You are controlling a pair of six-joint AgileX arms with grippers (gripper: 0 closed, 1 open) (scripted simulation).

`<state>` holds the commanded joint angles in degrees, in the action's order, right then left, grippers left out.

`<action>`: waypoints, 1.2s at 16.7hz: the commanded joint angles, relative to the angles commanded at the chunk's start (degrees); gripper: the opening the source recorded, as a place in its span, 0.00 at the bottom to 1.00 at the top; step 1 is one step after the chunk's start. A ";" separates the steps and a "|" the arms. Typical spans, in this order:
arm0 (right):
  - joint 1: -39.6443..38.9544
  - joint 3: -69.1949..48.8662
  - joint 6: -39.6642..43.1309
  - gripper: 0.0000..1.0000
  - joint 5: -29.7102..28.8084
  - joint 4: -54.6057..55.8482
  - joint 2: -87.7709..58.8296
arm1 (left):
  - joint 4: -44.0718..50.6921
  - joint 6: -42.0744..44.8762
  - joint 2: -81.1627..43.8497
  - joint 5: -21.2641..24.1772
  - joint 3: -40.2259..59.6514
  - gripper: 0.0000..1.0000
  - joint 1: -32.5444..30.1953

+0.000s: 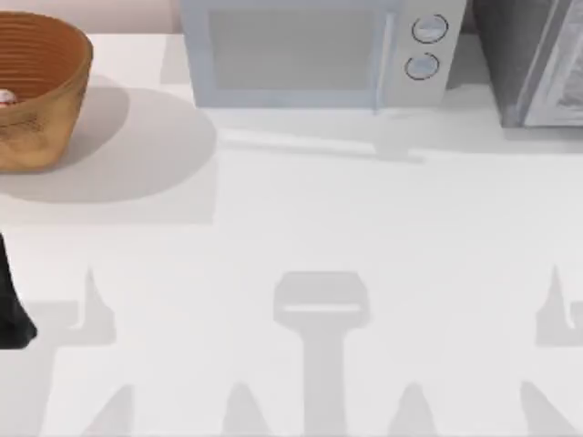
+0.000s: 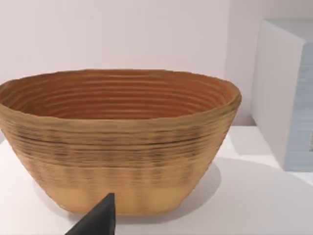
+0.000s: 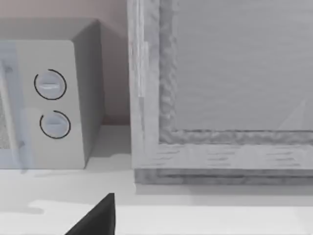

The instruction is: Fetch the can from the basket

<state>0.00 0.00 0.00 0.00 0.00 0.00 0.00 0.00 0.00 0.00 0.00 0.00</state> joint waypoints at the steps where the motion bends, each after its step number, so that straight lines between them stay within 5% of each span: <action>1: 0.00 0.00 0.00 1.00 0.00 0.00 0.00 | 0.00 0.00 0.00 0.00 0.00 1.00 0.00; 9: 0.00 0.00 0.00 1.00 0.00 0.00 0.00 | 7.15 -0.01 -14.84 0.53 13.67 1.00 0.89; 20: 0.00 0.00 0.00 1.00 0.00 0.00 0.00 | 33.30 2.75 -69.86 3.18 69.95 1.00 3.77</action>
<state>0.00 0.00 0.00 0.00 0.00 0.00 33.30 2.75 -69.86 3.18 69.95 3.77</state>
